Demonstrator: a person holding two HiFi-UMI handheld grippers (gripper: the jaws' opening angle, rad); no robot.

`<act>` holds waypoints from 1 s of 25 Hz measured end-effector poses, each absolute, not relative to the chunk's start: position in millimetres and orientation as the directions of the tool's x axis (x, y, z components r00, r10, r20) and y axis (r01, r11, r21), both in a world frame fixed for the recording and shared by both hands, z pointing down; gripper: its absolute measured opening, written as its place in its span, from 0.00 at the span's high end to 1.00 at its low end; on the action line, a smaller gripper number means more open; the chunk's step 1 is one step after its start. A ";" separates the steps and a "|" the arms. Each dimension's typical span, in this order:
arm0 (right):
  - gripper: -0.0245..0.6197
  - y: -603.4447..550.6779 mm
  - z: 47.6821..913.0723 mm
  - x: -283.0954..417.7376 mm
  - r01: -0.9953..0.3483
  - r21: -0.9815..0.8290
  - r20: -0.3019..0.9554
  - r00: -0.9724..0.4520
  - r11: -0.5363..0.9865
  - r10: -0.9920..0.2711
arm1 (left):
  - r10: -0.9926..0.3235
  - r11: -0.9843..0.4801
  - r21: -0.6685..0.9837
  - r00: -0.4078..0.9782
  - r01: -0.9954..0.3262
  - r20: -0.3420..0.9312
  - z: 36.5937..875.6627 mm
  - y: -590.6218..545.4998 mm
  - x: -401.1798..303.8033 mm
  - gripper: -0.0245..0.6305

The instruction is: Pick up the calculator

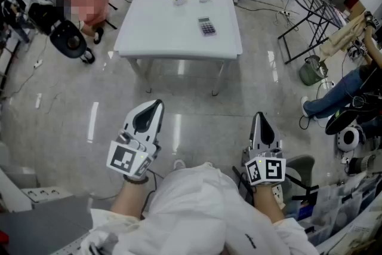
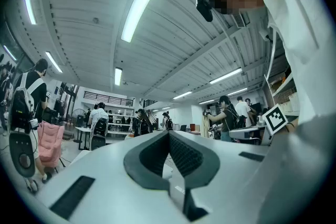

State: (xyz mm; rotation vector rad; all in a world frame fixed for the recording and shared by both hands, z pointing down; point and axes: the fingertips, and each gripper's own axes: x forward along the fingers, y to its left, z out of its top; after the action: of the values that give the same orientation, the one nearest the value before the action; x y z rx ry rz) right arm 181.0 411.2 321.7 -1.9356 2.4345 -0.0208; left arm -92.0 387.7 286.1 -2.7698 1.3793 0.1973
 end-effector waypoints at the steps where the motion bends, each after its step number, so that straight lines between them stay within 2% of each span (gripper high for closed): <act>1: 0.94 411.3 322.4 181.6 -0.974 -0.030 -0.015 -0.225 0.225 -0.974 | -0.792 -0.604 0.020 0.596 -0.797 -0.133 286.3 387.5 -91.1 0.94; 14: 0.92 407.9 323.8 171.6 -0.966 -0.052 -0.021 -0.252 0.253 -0.968 | -0.791 -0.604 0.030 0.595 -0.796 -0.141 287.7 384.8 -98.2 0.94; 15: 0.79 406.2 324.0 166.7 -0.960 -0.059 -0.017 -0.273 0.274 -0.962 | -0.792 -0.603 0.031 0.593 -0.797 -0.142 287.4 384.9 -99.8 0.94; 17: 0.27 400.4 326.1 158.6 -0.951 -0.069 -0.001 -0.301 0.300 -0.954 | -0.795 -0.600 0.032 0.590 -0.800 -0.143 286.4 384.9 -103.1 0.94; 18: 0.18 396.9 327.9 155.9 -0.953 -0.059 0.016 -0.299 0.298 -0.954 | -0.795 -0.598 0.033 0.588 -0.801 -0.145 286.0 384.7 -105.1 0.94; 21: 0.10 389.5 331.2 148.6 -0.961 0.002 0.061 -0.275 0.275 -0.960 | -0.799 -0.593 0.038 0.582 -0.804 -0.150 286.2 383.1 -114.3 0.94; 25: 0.10 384.8 329.6 145.0 -0.964 0.023 0.071 -0.262 0.264 -0.962 | -0.804 -0.586 0.046 0.573 -0.809 -0.161 285.2 380.5 -124.5 0.94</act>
State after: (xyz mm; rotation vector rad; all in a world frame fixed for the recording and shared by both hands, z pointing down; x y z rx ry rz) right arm 145.0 384.8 329.6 -1.9486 2.5527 -0.0405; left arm -124.5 380.5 285.2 -2.7574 1.4136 0.2567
